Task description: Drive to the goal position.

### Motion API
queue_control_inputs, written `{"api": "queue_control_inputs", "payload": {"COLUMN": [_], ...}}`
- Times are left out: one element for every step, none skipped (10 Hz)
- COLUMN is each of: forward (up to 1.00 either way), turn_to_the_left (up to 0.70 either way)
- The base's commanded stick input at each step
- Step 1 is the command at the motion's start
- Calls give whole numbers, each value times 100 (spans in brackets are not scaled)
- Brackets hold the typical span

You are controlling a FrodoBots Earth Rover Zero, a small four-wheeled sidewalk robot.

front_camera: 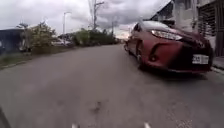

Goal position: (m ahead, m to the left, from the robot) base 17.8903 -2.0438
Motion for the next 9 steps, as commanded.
{"api": "queue_control_inputs", "payload": {"forward": [70, 70, 70, 70, 70, 70, 70, 70, 70], "turn_to_the_left": [0, 0, 0, 0, 0, 0, 0, 0, 0]}}
